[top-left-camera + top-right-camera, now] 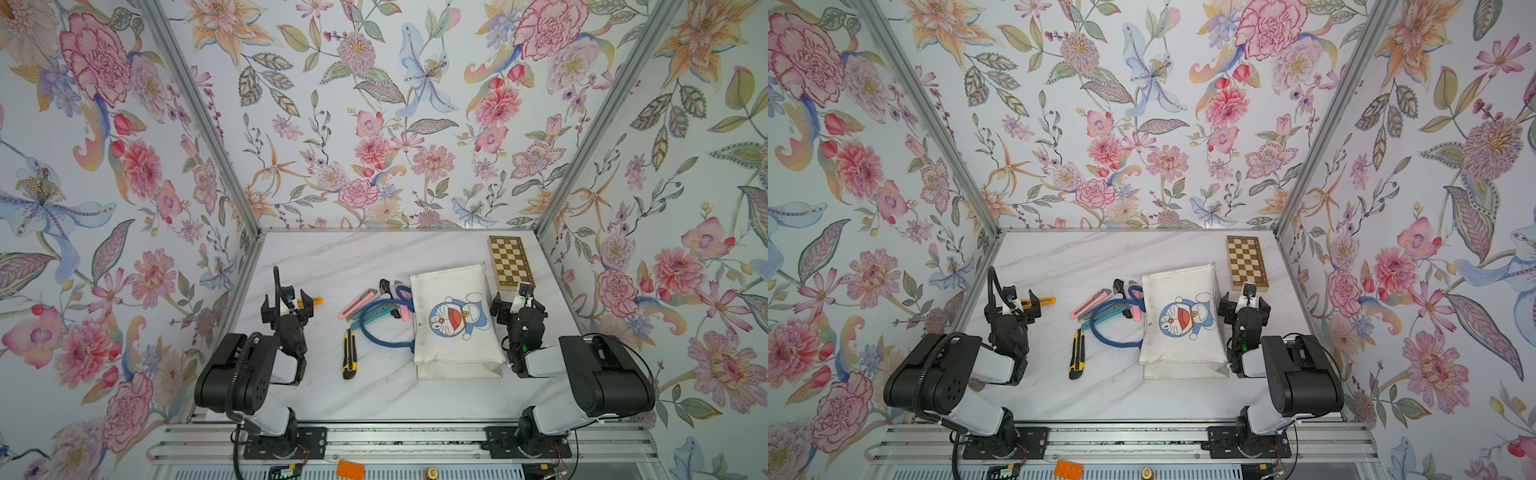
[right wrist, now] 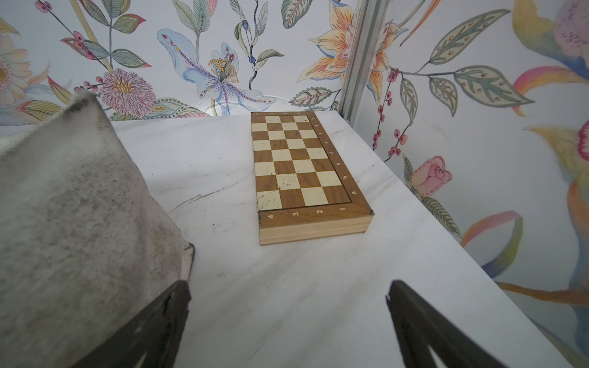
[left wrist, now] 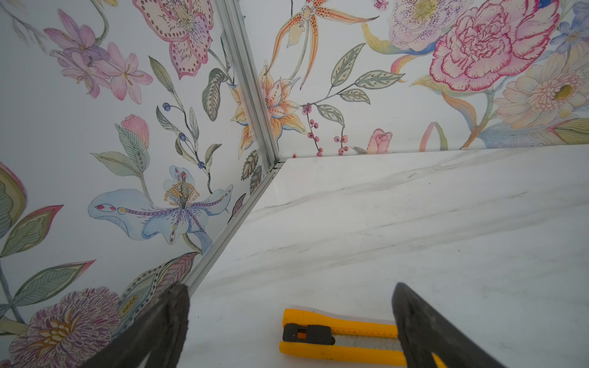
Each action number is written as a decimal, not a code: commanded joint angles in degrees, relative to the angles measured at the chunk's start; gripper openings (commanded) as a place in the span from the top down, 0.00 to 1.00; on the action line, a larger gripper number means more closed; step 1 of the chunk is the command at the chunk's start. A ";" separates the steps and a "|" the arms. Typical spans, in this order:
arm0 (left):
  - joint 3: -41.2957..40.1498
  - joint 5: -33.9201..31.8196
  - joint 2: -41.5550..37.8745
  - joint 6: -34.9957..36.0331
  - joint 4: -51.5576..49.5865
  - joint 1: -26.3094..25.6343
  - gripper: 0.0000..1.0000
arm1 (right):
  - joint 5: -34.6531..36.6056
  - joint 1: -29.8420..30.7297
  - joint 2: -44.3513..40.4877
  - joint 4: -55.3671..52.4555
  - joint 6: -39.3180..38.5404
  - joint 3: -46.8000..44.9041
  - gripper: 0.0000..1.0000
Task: Place the art knife into the pouch
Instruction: Open the pouch at the center of the board.
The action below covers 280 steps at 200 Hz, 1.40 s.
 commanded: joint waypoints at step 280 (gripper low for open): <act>15.01 6.42 -42.55 -26.08 -76.82 -7.76 0.00 | -13.87 48.52 -0.41 -77.91 13.15 43.03 0.17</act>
